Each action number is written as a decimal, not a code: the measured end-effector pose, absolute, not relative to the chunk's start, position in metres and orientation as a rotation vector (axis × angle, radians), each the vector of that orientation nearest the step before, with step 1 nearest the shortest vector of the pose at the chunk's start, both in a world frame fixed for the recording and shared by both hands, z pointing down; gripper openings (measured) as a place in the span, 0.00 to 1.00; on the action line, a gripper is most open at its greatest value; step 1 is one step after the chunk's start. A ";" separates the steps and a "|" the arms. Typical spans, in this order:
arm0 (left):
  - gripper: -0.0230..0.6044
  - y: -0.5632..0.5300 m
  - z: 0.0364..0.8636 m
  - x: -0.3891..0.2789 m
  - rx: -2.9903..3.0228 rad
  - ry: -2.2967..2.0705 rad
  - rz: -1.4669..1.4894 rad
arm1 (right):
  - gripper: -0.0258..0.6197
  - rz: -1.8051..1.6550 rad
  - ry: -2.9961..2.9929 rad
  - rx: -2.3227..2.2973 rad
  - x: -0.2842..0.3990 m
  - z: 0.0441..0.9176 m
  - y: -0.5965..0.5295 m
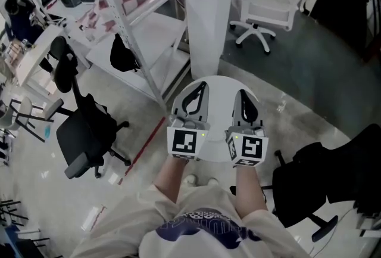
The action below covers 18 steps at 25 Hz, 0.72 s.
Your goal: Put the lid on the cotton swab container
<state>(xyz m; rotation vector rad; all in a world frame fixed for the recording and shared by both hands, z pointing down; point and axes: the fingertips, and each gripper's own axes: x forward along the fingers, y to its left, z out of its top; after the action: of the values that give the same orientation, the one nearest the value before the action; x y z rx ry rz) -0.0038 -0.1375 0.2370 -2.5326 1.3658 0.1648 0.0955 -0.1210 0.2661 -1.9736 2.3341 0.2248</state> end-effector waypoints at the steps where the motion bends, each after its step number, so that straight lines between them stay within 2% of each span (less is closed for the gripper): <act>1: 0.03 -0.139 0.238 -0.006 -2.548 1.356 0.148 | 0.06 0.195 2.329 -1.958 0.100 0.267 -0.120; 4: 0.04 -0.140 0.244 -0.010 -2.648 1.272 0.111 | 0.06 0.095 2.330 -1.921 0.118 0.275 -0.116; 5: 0.07 -0.140 0.247 -0.012 -2.684 1.246 0.104 | 0.08 0.062 2.337 -1.904 0.124 0.278 -0.114; 6: 0.15 -0.140 0.251 -0.015 -2.716 1.228 0.095 | 0.15 0.028 2.345 -1.884 0.130 0.282 -0.113; 7: 0.23 -0.140 0.255 -0.018 -2.742 1.213 0.083 | 0.29 -0.009 2.353 -1.863 0.136 0.285 -0.111; 8: 0.29 -0.140 0.260 -0.020 -2.764 1.198 0.067 | 0.39 -0.042 2.359 -1.846 0.141 0.289 -0.109; 10: 0.40 -0.138 0.271 -0.023 -2.806 1.152 0.019 | 0.45 -0.085 2.372 -1.832 0.151 0.297 -0.105; 13: 0.50 -0.134 0.289 -0.024 -2.852 1.070 -0.070 | 0.49 -0.124 2.404 -1.823 0.162 0.307 -0.100; 18: 0.59 -0.122 0.319 -0.021 -2.894 0.943 -0.246 | 0.50 -0.192 2.460 -1.809 0.173 0.327 -0.095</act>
<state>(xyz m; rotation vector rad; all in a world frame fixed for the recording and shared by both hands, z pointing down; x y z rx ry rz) -0.0207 -0.1218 0.3186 -2.8943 0.9432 -0.2457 0.1729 -0.0950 0.3269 -1.8092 2.4605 -0.1919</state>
